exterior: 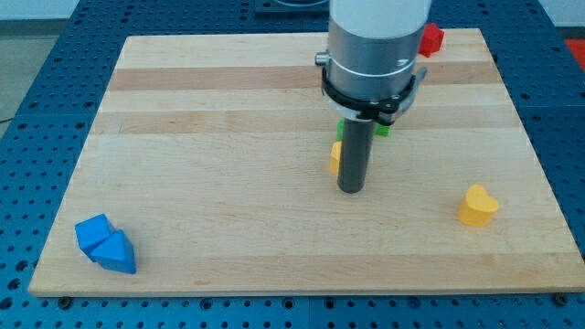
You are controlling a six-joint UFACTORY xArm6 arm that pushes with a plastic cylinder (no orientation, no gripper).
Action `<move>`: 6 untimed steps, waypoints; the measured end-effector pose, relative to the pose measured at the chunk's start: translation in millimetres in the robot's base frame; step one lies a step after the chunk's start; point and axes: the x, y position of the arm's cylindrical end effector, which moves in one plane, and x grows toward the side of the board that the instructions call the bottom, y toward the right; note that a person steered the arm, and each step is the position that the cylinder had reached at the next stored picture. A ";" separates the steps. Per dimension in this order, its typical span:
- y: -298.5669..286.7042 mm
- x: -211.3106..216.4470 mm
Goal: Bring the heart below the hexagon
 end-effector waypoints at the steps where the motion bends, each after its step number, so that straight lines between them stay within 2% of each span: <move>1: -10.7 0.0; 3: -1.0 5.5; 4: 48.2 1.3; 5: 96.9 -27.1; 6: 172.8 -20.1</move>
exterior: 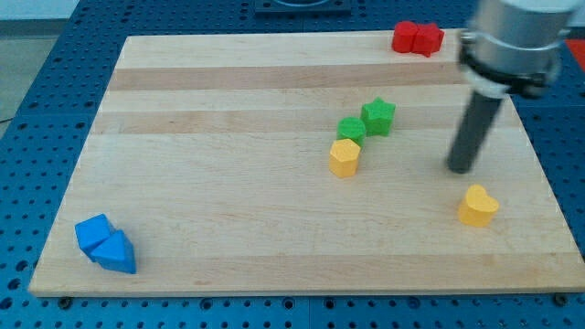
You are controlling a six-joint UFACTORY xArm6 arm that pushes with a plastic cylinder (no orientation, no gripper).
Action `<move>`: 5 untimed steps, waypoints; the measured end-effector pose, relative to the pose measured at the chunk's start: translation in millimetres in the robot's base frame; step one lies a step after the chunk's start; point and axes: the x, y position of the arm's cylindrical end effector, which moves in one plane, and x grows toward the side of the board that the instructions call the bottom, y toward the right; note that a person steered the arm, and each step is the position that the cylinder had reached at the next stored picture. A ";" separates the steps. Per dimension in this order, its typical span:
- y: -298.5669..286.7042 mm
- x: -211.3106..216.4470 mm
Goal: Bring the heart below the hexagon
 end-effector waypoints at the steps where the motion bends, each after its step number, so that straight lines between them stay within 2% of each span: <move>1: 37.5 56.0; 2: -3.3 86.8; 3: -75.5 87.7; 4: -74.5 92.4; 5: -24.0 91.3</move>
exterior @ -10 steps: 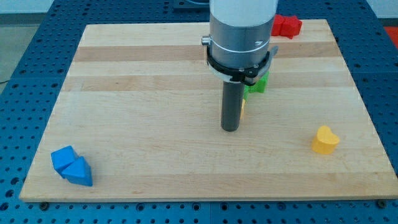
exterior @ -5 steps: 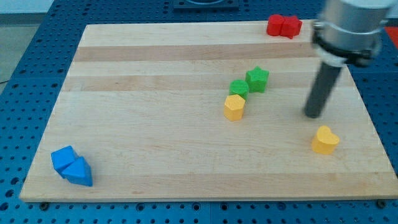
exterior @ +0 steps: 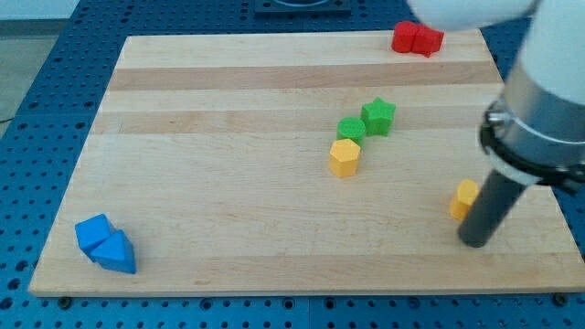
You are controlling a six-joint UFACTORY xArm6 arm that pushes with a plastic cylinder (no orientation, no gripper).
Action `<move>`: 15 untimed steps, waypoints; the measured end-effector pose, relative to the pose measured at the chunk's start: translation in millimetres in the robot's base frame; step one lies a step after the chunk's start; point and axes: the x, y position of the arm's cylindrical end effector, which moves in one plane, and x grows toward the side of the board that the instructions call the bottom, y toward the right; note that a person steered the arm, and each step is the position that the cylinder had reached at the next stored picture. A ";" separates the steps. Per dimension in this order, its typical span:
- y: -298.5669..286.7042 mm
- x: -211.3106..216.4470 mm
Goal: Bring the heart below the hexagon
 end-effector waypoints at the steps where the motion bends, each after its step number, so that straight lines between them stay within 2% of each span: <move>1: 8.1 -31.0; 2: -42.9 -50.0; 3: -134.2 -50.0; 4: -126.4 -37.6; 5: -49.4 -29.2; 6: -5.8 -56.3; 7: -9.6 -83.6; 8: -45.8 -82.2; 9: -51.0 -75.5; 10: -11.3 -100.7; 11: -14.9 -128.4; 12: -61.3 -106.2; 13: -81.3 -66.3; 15: -79.2 -61.0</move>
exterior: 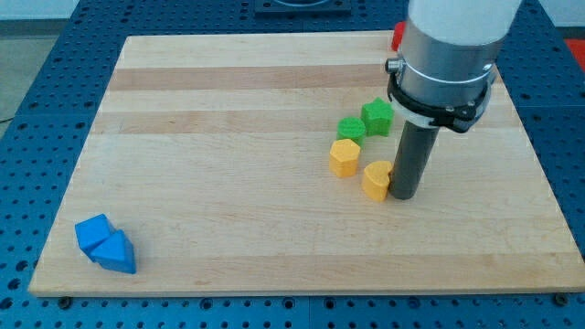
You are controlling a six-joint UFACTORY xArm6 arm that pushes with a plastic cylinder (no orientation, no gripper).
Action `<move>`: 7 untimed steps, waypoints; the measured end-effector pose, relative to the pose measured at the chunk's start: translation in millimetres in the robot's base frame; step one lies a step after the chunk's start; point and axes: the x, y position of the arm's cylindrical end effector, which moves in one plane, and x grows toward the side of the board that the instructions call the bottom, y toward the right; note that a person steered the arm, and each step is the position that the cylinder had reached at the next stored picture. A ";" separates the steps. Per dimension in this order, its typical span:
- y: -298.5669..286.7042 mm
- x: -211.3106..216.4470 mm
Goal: Bring the heart below the hexagon
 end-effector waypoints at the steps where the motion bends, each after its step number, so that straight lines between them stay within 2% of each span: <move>1: 1.2 0.0; 2: 1.2 0.0; 4: 59.9 -7.7; 7: -58.5 -17.3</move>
